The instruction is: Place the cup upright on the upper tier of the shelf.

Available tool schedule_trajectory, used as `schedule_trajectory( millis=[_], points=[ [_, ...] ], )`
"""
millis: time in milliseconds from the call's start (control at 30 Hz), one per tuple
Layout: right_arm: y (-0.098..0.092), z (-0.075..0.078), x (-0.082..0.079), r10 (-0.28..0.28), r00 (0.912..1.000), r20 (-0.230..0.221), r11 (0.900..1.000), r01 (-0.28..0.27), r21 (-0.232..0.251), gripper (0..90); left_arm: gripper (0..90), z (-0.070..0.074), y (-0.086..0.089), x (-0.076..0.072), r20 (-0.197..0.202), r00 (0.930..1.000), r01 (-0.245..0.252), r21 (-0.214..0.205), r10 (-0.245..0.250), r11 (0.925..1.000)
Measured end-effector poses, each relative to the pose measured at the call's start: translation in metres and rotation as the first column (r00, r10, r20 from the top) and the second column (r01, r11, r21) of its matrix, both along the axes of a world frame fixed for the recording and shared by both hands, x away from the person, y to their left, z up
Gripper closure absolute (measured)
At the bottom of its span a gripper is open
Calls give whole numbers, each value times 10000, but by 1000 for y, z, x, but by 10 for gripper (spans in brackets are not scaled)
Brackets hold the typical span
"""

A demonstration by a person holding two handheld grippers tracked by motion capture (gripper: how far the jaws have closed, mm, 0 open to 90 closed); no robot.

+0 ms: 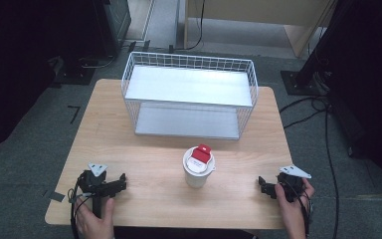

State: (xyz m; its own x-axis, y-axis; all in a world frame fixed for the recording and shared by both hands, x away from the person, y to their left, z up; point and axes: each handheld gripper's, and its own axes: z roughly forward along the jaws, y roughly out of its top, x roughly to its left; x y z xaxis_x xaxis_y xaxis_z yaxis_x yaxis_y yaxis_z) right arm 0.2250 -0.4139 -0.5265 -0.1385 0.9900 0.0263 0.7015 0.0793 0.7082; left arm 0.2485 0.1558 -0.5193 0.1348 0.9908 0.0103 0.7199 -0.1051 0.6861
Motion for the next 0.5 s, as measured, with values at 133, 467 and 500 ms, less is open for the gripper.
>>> schedule_trajectory(
  millis=[133,467,500],
  points=[
    [0,0,-1,-61,10000,8,10000,61,-3,0,8,0,0,0,1,10000,-1,-9,1,10000],
    [19,3,-6,193,9974,691,9998,-188,-70,31,0,0,-4,2,4,9996,-283,-26,284,9996],
    [21,3,-5,249,9972,709,9997,-248,-30,31,0,0,-5,2,-16,9996,-286,21,286,9996]
  ],
)
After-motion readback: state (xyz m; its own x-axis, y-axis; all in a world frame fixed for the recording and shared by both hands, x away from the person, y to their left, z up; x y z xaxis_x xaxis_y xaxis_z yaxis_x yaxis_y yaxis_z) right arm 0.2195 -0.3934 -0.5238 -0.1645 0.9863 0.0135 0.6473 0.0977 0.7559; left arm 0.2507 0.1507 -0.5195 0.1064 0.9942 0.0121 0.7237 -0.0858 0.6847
